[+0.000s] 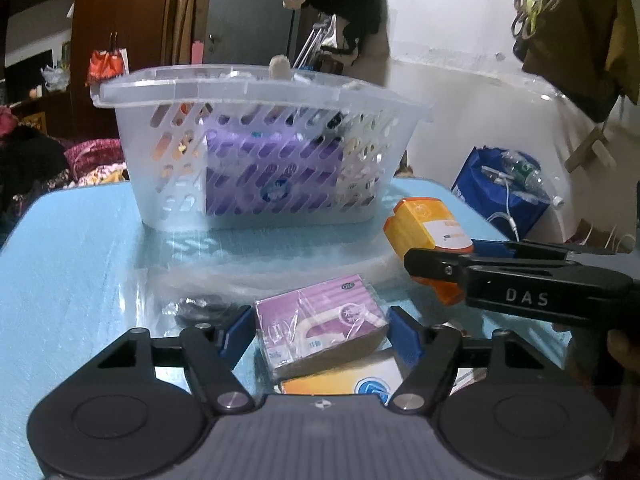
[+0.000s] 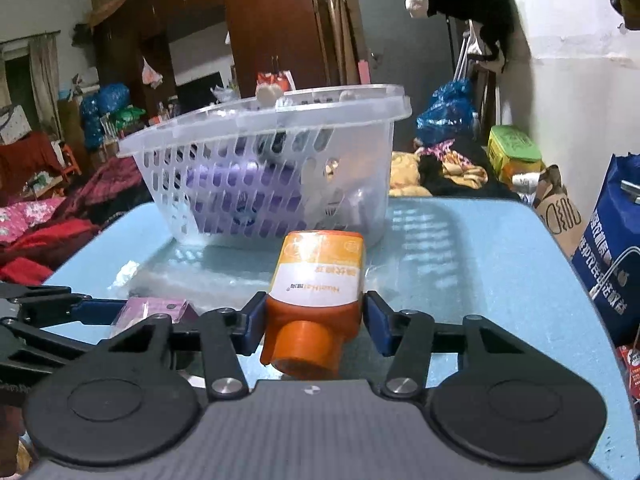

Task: Organize objects
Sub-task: 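Grasp the pink packet with left gripper while right grasps orange bottle, then place the pink packet and orange bottle into the basket, opening both grippers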

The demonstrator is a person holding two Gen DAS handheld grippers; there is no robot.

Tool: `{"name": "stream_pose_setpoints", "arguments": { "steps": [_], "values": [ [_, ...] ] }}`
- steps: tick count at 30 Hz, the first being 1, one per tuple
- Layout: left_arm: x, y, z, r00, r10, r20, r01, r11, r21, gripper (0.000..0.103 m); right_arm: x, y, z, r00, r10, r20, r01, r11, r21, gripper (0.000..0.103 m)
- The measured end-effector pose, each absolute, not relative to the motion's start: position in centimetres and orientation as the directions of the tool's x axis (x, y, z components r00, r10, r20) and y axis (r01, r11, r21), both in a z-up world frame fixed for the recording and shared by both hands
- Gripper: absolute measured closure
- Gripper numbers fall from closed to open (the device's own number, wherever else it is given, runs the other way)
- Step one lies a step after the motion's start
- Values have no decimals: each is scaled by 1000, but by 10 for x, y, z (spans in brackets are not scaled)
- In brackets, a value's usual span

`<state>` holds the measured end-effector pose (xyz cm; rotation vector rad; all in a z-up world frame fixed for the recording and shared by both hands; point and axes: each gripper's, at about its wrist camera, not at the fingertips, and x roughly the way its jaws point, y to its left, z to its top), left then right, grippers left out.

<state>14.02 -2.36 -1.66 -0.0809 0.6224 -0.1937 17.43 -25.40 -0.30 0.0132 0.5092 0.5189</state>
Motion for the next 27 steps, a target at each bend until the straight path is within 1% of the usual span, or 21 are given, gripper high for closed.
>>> {"name": "stream_pose_setpoints", "arguments": {
  "steps": [3,9,16,20,23,24,25,27],
  "values": [
    [135,-23,-11,814,-207,-542,164,978,-127,30,168,-258,5,764,480,-432,-476,870,127,48],
    [126,-16,-2,846,-213,-490,174,977,-125,31,160,-267,17,776,499,-387,-481,864,149,48],
    [109,4,21,894,-234,-383,187,970,-158,31,145,-279,40,796,523,-304,-499,852,159,48],
    [107,21,53,918,-242,-315,191,964,-185,31,146,-277,70,815,526,-244,-509,850,132,48],
    [120,28,91,944,-192,-269,159,977,-141,31,161,-263,98,821,529,-213,-523,848,88,48],
    [129,29,103,952,-163,-259,136,984,-116,31,168,-257,106,827,521,-210,-520,852,64,48],
    [142,31,116,957,-135,-255,111,988,-107,31,179,-248,114,836,499,-227,-504,863,41,48],
    [167,32,131,955,-114,-274,90,991,-99,31,202,-236,123,838,480,-259,-487,872,40,49]
  ]
}}
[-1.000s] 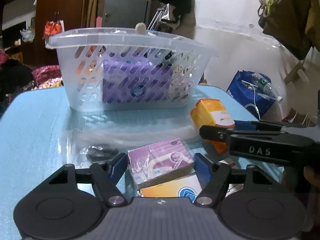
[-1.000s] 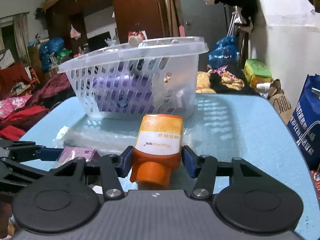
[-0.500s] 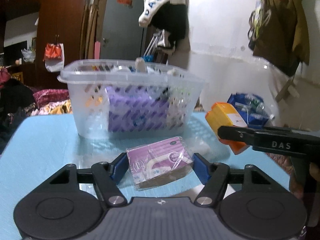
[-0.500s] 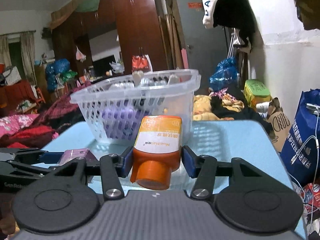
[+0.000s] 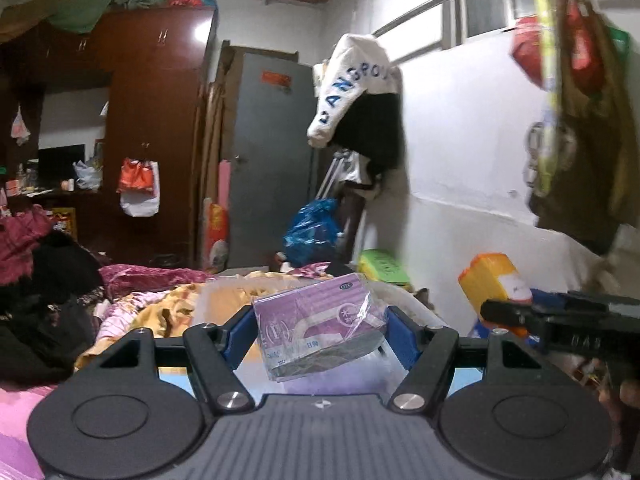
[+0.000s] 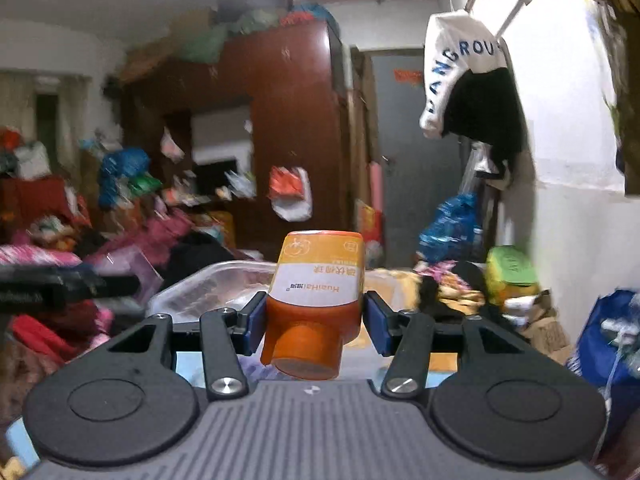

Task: Organize objects
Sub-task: 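Place the pink packet and orange bottle into the basket, opening both grippers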

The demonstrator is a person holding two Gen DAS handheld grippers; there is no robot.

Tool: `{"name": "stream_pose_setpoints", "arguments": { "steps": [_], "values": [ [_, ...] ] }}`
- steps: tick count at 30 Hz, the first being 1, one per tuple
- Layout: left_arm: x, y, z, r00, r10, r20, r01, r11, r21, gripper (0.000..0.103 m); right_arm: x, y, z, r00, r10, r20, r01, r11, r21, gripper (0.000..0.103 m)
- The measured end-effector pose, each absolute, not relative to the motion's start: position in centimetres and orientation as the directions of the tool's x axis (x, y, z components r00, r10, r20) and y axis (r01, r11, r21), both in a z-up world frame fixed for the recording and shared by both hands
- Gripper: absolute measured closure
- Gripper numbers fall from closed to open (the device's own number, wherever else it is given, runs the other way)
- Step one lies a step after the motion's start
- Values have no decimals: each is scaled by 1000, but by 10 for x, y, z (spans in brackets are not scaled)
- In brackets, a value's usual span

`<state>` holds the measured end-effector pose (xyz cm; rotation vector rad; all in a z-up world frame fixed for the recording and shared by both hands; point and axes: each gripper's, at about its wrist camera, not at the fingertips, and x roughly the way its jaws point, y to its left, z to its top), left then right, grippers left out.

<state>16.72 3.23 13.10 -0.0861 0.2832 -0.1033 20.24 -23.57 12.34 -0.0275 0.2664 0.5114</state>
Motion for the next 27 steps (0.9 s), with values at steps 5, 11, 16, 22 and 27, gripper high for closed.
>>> {"name": "stream_pose_setpoints", "arguments": {
  "steps": [5,11,16,22,27],
  "values": [
    [251,40,138,916,-47,-398,18,997,-78,31,267,-208,118,815,434,-384,-446,893,64,48],
    [311,53,111,841,-14,-541,-32,997,-74,31,314,-191,86,752,414,-513,-428,898,97,48],
    [317,51,97,818,-20,-574,-13,999,-52,31,313,-192,78,732,422,-535,-432,894,114,48],
    [311,58,81,813,-30,-581,-9,998,-64,30,316,-198,77,725,410,-553,-423,899,112,48],
    [307,52,78,811,-29,-584,-3,999,-54,25,317,-199,80,716,415,-562,-418,899,131,46]
  ]
}}
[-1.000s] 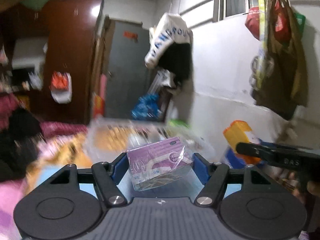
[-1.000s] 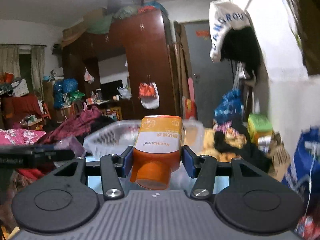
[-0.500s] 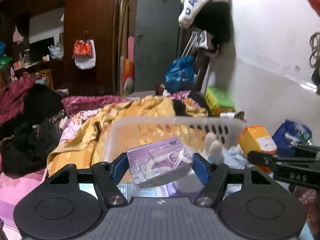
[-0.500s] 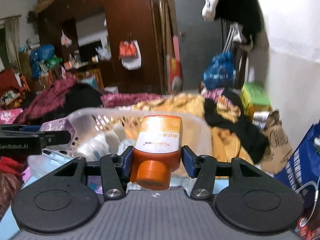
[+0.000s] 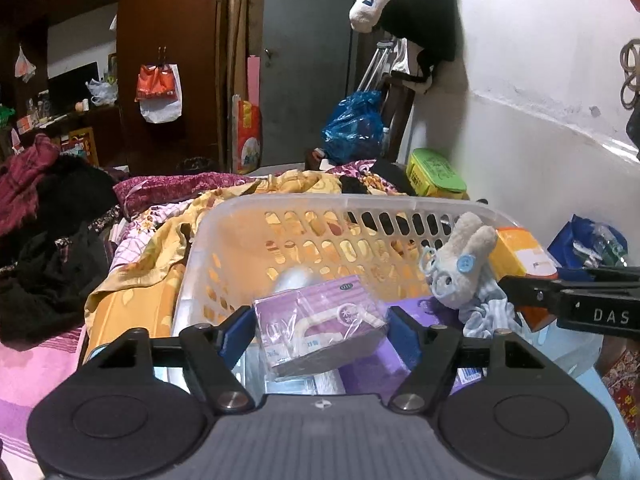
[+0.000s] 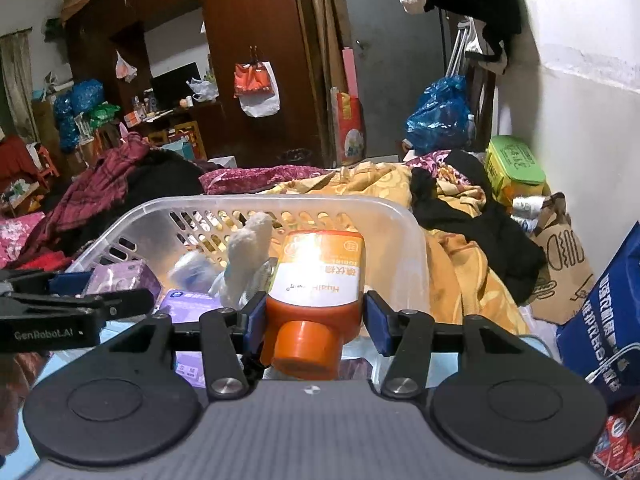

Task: Organize objects
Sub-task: 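Place the pink packet and orange bottle into the basket, opening both grippers, then grasp the white-orange medicine box between both grippers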

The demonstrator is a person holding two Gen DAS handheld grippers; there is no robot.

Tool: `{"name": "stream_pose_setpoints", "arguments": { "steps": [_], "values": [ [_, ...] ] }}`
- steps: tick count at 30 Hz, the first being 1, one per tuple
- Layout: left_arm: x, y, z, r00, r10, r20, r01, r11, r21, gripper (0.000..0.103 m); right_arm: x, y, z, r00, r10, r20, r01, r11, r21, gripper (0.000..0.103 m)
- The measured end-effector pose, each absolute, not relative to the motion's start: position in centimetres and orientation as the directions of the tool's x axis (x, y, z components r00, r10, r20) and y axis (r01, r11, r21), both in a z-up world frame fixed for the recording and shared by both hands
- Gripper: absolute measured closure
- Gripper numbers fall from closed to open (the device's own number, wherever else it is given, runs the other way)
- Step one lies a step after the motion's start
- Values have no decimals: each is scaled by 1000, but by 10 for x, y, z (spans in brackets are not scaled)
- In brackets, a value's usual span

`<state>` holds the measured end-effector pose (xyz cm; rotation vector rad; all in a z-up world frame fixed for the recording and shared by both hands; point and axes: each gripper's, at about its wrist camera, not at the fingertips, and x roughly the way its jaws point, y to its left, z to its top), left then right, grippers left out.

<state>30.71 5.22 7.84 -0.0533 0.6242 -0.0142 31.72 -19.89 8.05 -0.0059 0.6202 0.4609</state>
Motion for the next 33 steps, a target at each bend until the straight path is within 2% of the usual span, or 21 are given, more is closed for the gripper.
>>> {"name": "stream_pose_setpoints", "arguments": {
  "steps": [1,3,7,11,14,18,24,28,33],
  "values": [
    [306,51,78,814,-27,-580,-1,999,-47,24,319,-198,82,718,415,-559,-418,899,130,44],
    [304,52,80,830,-21,-557,-2,999,-40,15,318,-199,85,726,423,-542,-421,897,136,26],
    [290,55,89,871,-5,-491,-23,998,-53,10,308,-204,98,770,401,-496,-405,908,106,19],
    [260,57,98,903,-28,-428,-2,998,-69,7,274,-222,113,821,412,-396,-413,907,87,0],
    [222,60,94,910,-55,-411,26,997,-77,7,243,-244,112,815,456,-356,-445,888,118,0],
    [173,70,75,900,-129,-417,69,986,-154,7,202,-276,86,802,500,-328,-477,866,151,0],
    [110,72,37,907,-136,-398,79,984,-157,7,151,-300,27,775,519,-360,-479,854,202,0],
    [72,64,4,899,-168,-404,110,980,-164,7,127,-298,-4,726,589,-354,-537,808,243,0],
    [49,43,-27,883,-211,-420,166,976,-142,9,110,-286,-24,710,609,-354,-582,790,191,2]
  ]
}}
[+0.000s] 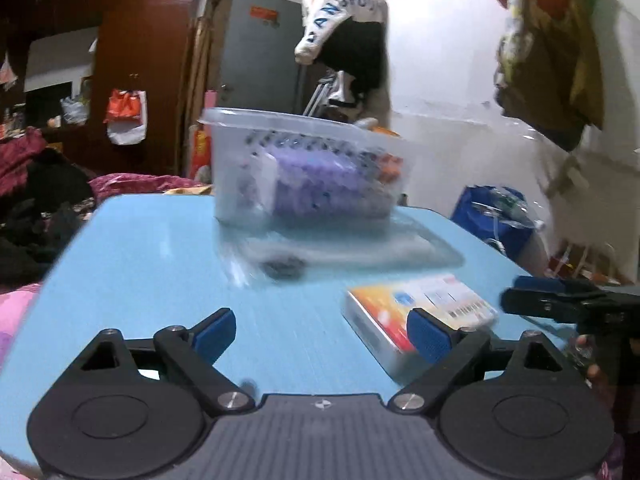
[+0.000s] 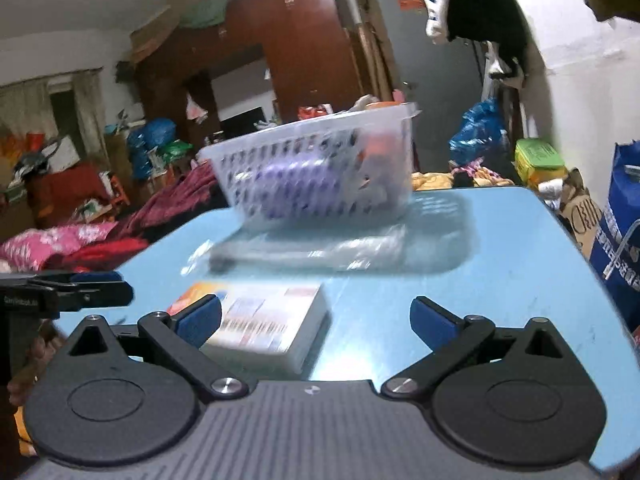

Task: Organize objects
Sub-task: 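Grasp the white-orange medicine box between both grippers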

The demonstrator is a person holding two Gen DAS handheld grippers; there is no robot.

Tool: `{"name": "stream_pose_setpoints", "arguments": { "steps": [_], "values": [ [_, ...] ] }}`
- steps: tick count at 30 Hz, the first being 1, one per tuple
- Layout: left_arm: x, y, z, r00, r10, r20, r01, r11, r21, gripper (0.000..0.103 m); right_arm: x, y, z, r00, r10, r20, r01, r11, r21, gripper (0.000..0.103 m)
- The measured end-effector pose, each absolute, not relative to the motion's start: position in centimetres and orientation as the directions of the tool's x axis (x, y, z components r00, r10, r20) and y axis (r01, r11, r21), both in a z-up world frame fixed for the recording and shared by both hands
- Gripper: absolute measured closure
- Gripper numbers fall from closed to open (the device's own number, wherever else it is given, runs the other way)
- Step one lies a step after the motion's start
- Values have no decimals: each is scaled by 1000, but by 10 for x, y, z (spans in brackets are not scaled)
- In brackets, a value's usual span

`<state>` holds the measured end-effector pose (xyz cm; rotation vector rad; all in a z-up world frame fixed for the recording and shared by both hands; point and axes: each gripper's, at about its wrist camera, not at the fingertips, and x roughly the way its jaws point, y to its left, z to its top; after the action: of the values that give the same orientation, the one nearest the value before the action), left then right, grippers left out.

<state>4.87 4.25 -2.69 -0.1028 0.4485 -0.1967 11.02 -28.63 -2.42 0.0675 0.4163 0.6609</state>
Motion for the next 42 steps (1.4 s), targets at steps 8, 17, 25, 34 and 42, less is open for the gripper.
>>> {"name": "stream_pose_setpoints", "arguments": {
  "steps": [8,17,25,34,42],
  "values": [
    [52,23,-52,871,-265,-414,239,964,-115,28,105,-276,-42,691,625,-363,-627,768,130,23],
    [55,2,-58,864,-328,-384,329,942,-63,48,93,-270,-54,659,673,-336,-693,717,79,36],
    [49,-10,-59,873,-314,-373,338,941,0,56,86,-266,-55,662,675,-326,-703,710,44,46],
    [44,0,-50,887,-323,-330,341,940,-4,56,81,-264,-46,663,680,-313,-707,706,38,52],
    [46,11,-30,894,-348,-282,355,934,-27,56,80,-259,-21,680,677,-282,-703,711,14,54]
  ]
}}
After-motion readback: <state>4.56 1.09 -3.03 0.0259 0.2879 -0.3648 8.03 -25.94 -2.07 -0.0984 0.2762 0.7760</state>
